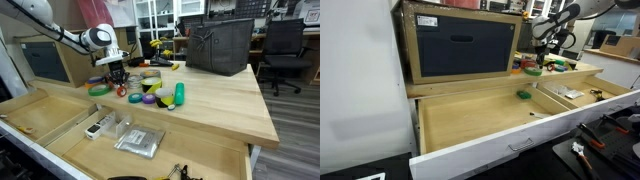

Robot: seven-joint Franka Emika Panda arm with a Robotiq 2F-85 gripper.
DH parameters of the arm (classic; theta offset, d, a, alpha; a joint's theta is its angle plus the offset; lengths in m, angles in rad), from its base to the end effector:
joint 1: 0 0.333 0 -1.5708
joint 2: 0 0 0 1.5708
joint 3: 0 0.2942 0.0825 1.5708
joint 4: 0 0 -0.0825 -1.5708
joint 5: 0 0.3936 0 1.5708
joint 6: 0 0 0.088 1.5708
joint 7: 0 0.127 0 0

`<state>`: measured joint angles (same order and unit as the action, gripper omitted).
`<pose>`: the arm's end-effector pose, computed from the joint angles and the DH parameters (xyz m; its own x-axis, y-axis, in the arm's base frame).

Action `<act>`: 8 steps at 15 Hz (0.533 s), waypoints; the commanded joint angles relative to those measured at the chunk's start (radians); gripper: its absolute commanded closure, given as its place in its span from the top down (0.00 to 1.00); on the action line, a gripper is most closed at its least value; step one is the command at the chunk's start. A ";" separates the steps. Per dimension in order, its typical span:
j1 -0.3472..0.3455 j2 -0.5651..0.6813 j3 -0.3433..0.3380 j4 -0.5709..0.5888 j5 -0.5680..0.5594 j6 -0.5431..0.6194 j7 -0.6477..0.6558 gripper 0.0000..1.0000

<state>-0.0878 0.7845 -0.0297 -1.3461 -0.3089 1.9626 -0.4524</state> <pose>0.7040 -0.1052 0.2080 0.8588 0.4242 -0.2875 0.4814 -0.8601 0.1689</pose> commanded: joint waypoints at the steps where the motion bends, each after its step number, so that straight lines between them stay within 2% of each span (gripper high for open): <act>1: 0.009 -0.127 0.009 -0.189 -0.014 0.125 0.015 0.00; 4: 0.015 -0.201 0.002 -0.304 -0.048 0.178 -0.018 0.00; 8: 0.052 -0.231 -0.020 -0.390 -0.186 0.129 -0.030 0.00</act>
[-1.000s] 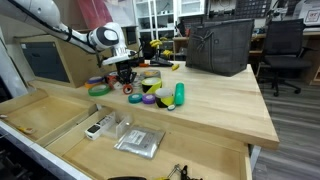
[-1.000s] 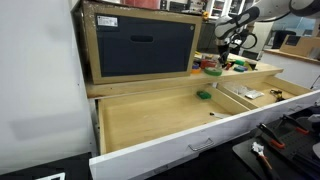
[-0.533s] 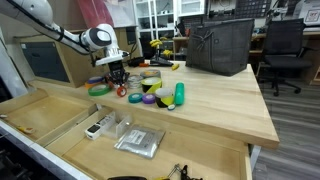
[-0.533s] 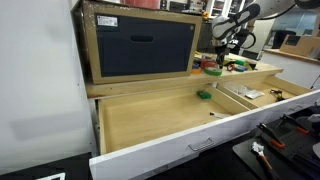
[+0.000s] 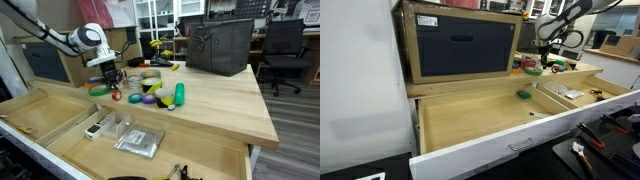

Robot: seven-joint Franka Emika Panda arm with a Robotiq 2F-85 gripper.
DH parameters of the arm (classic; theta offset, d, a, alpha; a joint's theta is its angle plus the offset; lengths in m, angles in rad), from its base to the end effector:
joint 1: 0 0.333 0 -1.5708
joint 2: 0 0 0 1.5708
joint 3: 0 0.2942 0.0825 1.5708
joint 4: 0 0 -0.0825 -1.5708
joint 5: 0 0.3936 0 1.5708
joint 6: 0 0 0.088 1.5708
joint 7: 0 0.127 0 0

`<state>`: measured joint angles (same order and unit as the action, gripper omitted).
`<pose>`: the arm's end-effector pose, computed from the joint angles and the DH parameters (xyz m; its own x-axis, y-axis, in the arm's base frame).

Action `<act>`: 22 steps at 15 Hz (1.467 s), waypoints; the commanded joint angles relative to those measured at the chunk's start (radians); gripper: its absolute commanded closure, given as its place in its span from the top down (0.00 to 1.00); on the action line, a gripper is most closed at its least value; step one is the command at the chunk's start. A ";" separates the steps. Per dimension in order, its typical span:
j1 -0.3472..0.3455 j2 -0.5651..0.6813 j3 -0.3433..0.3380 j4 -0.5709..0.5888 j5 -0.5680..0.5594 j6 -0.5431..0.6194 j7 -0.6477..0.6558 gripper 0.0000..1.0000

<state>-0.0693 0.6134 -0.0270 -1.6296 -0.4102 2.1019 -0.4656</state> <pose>0.6635 -0.0887 0.2122 0.8003 0.5167 -0.3042 0.5857 -0.7822 0.2123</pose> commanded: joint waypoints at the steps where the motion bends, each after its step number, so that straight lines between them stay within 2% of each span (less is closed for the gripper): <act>1: 0.044 -0.053 -0.030 -0.120 -0.129 -0.028 -0.010 0.00; 10: 0.061 0.029 -0.029 -0.107 -0.420 -0.209 -0.072 0.00; 12: 0.052 0.023 -0.028 -0.135 -0.472 -0.141 0.039 0.00; 16: 0.029 -0.023 -0.017 -0.211 -0.490 -0.018 0.230 0.00; 22: 0.006 -0.110 -0.035 -0.362 -0.619 0.157 0.351 0.00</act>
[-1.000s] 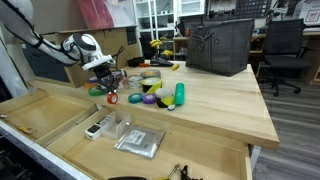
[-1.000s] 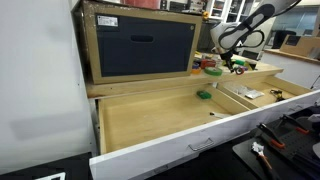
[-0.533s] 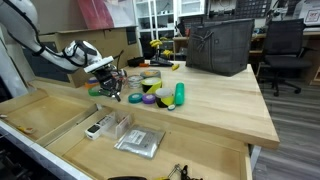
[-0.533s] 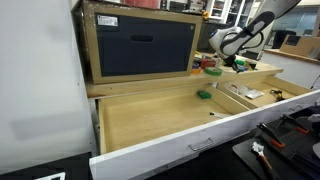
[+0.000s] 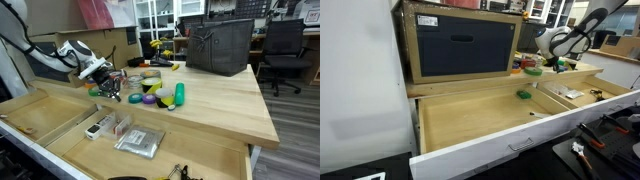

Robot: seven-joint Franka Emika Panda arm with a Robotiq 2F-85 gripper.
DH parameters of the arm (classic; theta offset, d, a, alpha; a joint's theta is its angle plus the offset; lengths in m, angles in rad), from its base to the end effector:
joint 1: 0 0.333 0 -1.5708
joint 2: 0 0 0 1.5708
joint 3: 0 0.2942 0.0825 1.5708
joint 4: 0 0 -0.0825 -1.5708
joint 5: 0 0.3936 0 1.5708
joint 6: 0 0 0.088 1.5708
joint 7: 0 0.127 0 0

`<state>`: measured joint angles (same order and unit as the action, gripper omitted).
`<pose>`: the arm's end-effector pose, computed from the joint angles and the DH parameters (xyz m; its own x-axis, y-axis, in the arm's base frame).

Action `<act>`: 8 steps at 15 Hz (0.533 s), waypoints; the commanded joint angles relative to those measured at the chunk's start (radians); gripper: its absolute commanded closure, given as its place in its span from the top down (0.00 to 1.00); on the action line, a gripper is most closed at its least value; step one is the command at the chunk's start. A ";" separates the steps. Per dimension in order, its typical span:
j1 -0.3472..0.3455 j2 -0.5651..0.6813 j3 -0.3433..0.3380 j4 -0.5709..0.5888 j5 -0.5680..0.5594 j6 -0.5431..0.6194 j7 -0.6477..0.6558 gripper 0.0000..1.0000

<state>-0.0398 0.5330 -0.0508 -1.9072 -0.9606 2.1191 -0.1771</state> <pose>0.5947 -0.1055 0.1677 0.6967 0.4506 -0.5581 0.7108 -0.5385 0.4525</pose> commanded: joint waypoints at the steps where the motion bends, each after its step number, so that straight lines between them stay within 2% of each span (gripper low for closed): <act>1: -0.030 -0.045 -0.013 -0.113 -0.093 0.178 0.079 0.00; 4: -0.055 -0.089 -0.015 -0.190 -0.150 0.278 0.098 0.00; 8: -0.091 -0.158 -0.021 -0.300 -0.146 0.423 0.150 0.00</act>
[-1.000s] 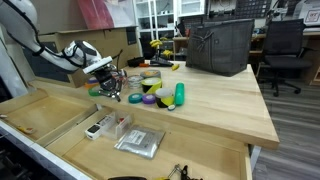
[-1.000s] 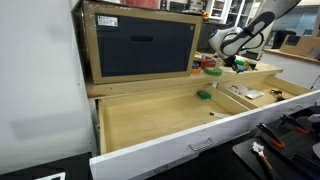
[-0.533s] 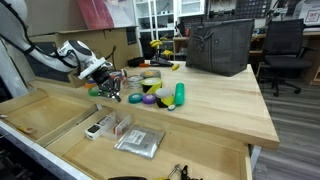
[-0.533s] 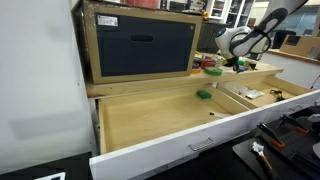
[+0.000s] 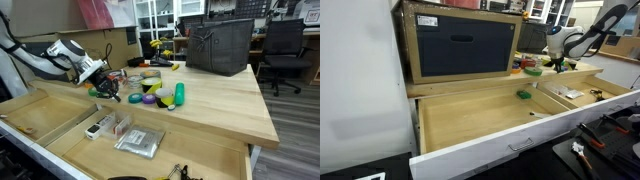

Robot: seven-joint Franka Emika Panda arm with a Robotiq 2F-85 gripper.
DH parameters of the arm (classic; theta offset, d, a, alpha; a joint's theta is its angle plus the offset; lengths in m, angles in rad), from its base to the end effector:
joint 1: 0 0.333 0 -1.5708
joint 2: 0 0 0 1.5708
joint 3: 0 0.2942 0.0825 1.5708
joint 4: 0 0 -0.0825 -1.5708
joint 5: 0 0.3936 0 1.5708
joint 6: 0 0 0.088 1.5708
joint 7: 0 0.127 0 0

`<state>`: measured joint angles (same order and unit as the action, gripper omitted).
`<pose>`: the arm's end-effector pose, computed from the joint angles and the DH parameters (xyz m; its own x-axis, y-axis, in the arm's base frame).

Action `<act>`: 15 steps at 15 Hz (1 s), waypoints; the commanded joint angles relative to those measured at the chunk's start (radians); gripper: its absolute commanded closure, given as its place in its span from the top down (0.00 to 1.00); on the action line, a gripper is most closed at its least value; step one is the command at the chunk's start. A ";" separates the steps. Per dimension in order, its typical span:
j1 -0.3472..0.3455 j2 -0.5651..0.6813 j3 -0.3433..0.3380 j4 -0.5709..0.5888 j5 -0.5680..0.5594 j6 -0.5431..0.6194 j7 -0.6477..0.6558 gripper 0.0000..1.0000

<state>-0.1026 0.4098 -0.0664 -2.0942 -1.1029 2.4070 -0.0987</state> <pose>0.5664 -0.1156 0.1753 0.6992 0.5870 -0.4080 0.7084 -0.4922 0.5058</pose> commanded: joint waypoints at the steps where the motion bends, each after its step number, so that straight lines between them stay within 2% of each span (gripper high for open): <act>1: -0.034 -0.054 -0.014 -0.141 -0.018 0.179 0.085 0.00; 4: -0.059 -0.126 -0.057 -0.250 -0.071 0.290 0.141 0.00; 5: -0.058 -0.147 -0.065 -0.276 -0.062 0.288 0.166 0.04; 6: -0.051 -0.163 -0.074 -0.290 -0.064 0.265 0.170 0.27; 7: -0.048 -0.115 -0.067 -0.193 -0.050 0.256 0.123 0.04; 8: -0.051 -0.123 -0.072 -0.232 -0.052 0.257 0.138 0.06; 11: -0.051 -0.129 -0.073 -0.268 -0.051 0.257 0.148 0.26; 15: -0.051 -0.132 -0.073 -0.268 -0.051 0.257 0.148 0.27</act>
<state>-0.1601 0.2785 -0.1335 -2.3621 -1.1596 2.6637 0.0535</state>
